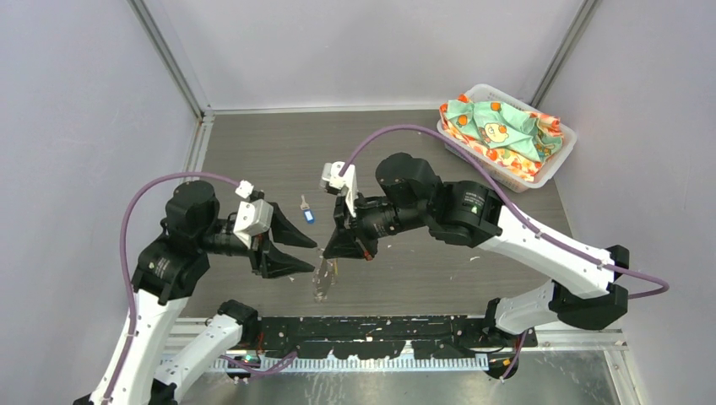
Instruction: Put the keys on the keyring
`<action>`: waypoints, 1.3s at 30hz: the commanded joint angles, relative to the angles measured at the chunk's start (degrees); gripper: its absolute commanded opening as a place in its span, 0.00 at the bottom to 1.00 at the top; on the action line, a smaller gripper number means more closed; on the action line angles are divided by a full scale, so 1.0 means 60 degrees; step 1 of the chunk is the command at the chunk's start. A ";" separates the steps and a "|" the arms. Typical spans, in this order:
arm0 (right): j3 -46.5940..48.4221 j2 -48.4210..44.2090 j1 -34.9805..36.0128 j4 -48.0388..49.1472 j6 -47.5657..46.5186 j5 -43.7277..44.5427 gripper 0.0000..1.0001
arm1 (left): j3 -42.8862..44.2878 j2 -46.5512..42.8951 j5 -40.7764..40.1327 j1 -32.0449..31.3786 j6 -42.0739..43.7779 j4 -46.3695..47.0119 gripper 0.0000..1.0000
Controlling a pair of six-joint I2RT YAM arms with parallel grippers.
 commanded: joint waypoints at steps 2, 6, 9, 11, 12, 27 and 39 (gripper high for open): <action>0.0990 0.0331 -0.0021 -0.1317 -0.0408 -0.0369 0.01 | 0.0907 0.0639 0.0784 -0.0015 0.1711 -0.1751 0.47; 0.1461 0.0667 -0.0021 -0.1781 -0.0509 -0.0492 0.01 | 0.1010 0.0813 0.0970 -0.0015 0.1739 -0.1774 0.45; 0.1688 0.0867 -0.0014 -0.1948 -0.0545 -0.0581 0.01 | 0.0922 0.0884 0.0932 -0.0015 0.1745 -0.1773 0.43; 0.1830 0.0993 -0.0007 -0.2041 -0.0558 -0.0660 0.01 | 0.0860 0.0950 0.0814 -0.0015 0.1793 -0.1765 0.43; 0.1907 0.1044 -0.0001 -0.2098 -0.0554 -0.0691 0.01 | 0.0855 0.0984 0.0751 -0.0015 0.1805 -0.1777 0.42; 0.2871 0.1891 0.0036 -0.2773 -0.0656 -0.0912 0.01 | 0.0830 0.1372 0.0785 -0.0281 0.1821 -0.1807 0.17; 0.2472 0.1552 0.0000 -0.1950 -0.0336 -0.0783 0.05 | 0.0897 0.1286 0.0157 -0.0718 0.2286 -0.2110 0.00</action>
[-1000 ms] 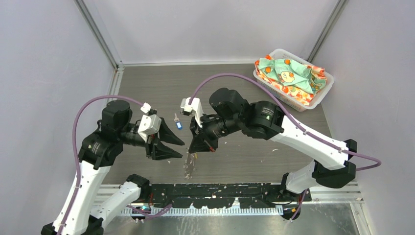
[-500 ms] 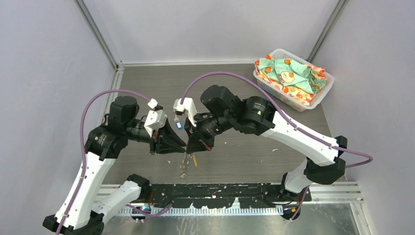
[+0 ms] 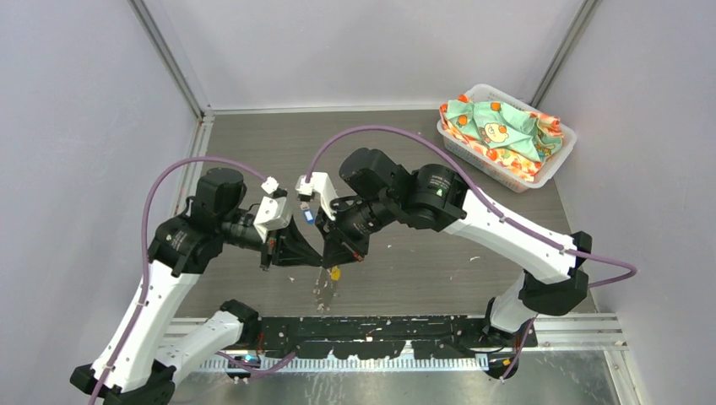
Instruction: Put the keys on the keyring
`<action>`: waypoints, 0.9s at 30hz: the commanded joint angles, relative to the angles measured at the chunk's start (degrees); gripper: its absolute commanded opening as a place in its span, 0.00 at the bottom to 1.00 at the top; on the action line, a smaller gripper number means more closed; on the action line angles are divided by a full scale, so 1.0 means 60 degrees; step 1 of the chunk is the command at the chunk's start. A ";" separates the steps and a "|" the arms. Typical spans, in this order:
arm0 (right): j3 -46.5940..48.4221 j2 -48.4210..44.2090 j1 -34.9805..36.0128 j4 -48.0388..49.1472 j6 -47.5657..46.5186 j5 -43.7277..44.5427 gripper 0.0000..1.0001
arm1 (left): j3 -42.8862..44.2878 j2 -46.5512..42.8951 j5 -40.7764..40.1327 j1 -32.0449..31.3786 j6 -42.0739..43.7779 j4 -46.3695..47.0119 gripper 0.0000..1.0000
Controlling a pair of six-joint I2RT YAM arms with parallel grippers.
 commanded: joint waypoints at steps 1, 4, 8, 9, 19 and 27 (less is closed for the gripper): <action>-0.0502 -0.0840 -0.0031 0.1781 0.0359 -0.0048 0.10 | 0.0114 -0.0202 -0.0165 -0.0059 -0.0399 0.0460 0.00; -0.1738 -0.1752 -0.0161 0.3041 0.0754 0.0242 0.27 | -0.0222 -0.0510 0.0001 -0.0059 -0.2073 0.2085 0.00; -0.3409 -0.2985 -0.0281 0.4621 0.1202 0.0542 0.37 | -0.1397 -0.1211 0.0062 -0.0044 -0.5393 0.5796 0.00; -0.3720 -0.3239 -0.0306 0.4966 0.1324 0.0611 0.37 | -0.1593 -0.1344 0.0033 -0.0044 -0.5984 0.6489 0.00; -0.5358 -0.4695 -0.0375 0.7211 0.1418 0.1168 0.45 | -0.1656 -0.1378 -0.0136 -0.0044 -0.7111 0.7677 0.00; -0.5150 -0.4133 -0.0374 0.7638 0.1154 0.0625 0.40 | -0.1579 -0.1438 -0.0251 -0.0044 -0.7300 0.7888 0.00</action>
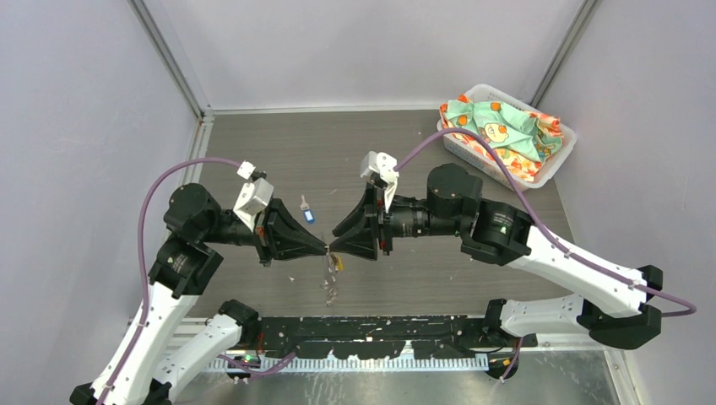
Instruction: Put the keys on the keyring
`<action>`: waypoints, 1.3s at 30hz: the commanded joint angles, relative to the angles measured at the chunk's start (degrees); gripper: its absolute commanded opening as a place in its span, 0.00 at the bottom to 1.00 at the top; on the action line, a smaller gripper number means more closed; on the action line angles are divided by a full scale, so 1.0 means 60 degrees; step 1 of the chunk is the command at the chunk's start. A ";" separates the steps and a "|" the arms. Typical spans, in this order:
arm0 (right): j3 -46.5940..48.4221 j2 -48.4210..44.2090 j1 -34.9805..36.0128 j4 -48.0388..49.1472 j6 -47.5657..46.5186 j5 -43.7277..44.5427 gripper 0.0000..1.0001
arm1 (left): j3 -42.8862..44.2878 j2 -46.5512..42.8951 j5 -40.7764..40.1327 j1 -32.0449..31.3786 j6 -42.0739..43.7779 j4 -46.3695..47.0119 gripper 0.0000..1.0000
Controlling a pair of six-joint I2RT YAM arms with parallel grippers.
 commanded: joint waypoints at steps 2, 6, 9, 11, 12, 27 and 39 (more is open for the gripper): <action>0.0086 0.0187 -0.0042 0.0830 -0.0106 -0.0304 0.36 | 0.0247 -0.0130 -0.0137 -0.0030 -0.0450 0.0786 0.00; -0.0236 0.0041 -0.0042 0.1125 0.0068 -0.0346 0.28 | 0.0245 -0.0175 -0.0223 -0.0026 -0.0540 0.0862 0.00; -0.0398 -0.0042 -0.0038 0.1296 0.0206 -0.0396 0.26 | 0.0223 -0.0175 -0.0363 -0.0030 -0.0668 0.0954 0.00; -0.0527 -0.0090 -0.0042 0.1357 0.0305 -0.0410 0.24 | 0.0220 -0.0189 -0.0433 -0.0030 -0.0723 0.1002 0.00; -0.0599 -0.0125 -0.0041 0.1413 0.0337 -0.0409 0.23 | 0.0220 -0.0189 -0.0479 -0.0030 -0.0778 0.1031 0.00; -0.0946 -0.0404 -0.0038 0.1783 0.0446 -0.0036 0.03 | 0.0209 -0.0202 -0.0537 -0.0030 -0.0851 0.1053 0.00; 0.1887 0.0958 -0.0041 -0.3157 -0.0306 -0.0018 0.01 | 0.1290 0.0357 -0.0239 -0.0030 0.5344 -0.5059 0.44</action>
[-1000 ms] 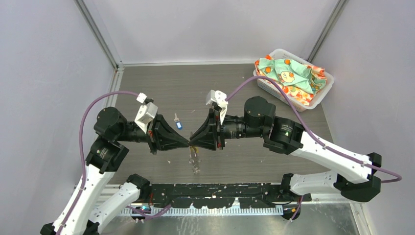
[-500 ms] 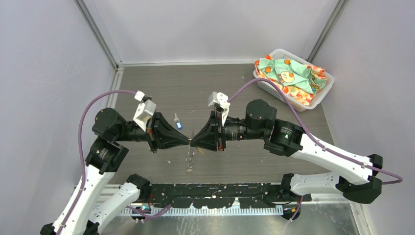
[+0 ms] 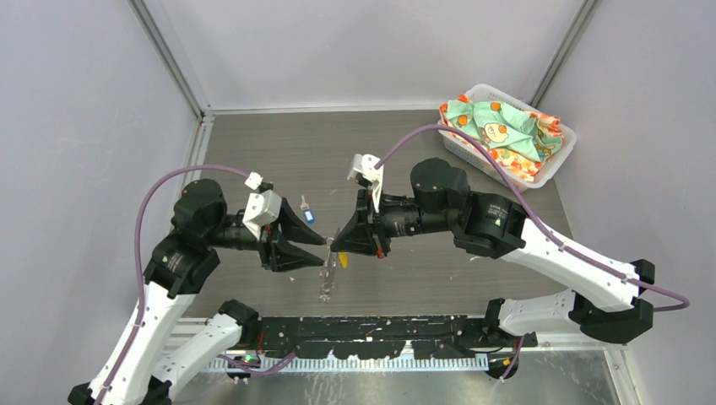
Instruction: Put the keys on the keyring
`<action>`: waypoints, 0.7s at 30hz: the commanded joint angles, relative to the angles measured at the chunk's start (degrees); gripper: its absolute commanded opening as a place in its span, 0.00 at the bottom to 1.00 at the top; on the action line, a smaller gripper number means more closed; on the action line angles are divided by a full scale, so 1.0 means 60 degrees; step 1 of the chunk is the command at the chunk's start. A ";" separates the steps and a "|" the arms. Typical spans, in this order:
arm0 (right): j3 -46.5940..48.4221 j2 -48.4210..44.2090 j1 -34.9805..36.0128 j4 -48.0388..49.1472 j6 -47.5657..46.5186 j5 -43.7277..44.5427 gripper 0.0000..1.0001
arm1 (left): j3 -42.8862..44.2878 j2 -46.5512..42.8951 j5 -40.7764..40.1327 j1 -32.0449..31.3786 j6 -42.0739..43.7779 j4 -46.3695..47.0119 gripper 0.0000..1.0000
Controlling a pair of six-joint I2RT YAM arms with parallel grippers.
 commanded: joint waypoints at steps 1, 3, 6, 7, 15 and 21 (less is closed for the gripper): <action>0.1606 0.0573 -0.0041 -0.2370 -0.0569 0.0081 0.01 | 0.1262 0.0558 0.0249 -0.0030 0.3270 -0.3107 0.45; 0.2267 0.0976 -0.0043 -0.3314 -0.0791 -0.0088 0.01 | 0.1820 0.0889 0.0142 -0.0030 0.4311 -0.4047 0.48; 0.3251 0.1652 -0.0031 -0.4516 -0.1060 -0.0408 0.01 | 0.2520 0.1310 0.0050 -0.0030 0.5439 -0.4987 0.50; 0.3552 0.1860 -0.0040 -0.4853 -0.1118 -0.0517 0.01 | 0.2657 0.1420 0.0086 -0.0037 0.5632 -0.5107 0.50; 0.5305 0.3203 0.0030 -0.6445 -0.1403 -0.0848 0.01 | 0.2386 0.1563 0.0698 -0.0044 0.4878 -0.4231 0.48; 0.5934 0.3786 0.0076 -0.6911 -0.1517 -0.1023 0.01 | 0.2366 0.1797 0.0845 -0.0161 0.4709 -0.4298 0.42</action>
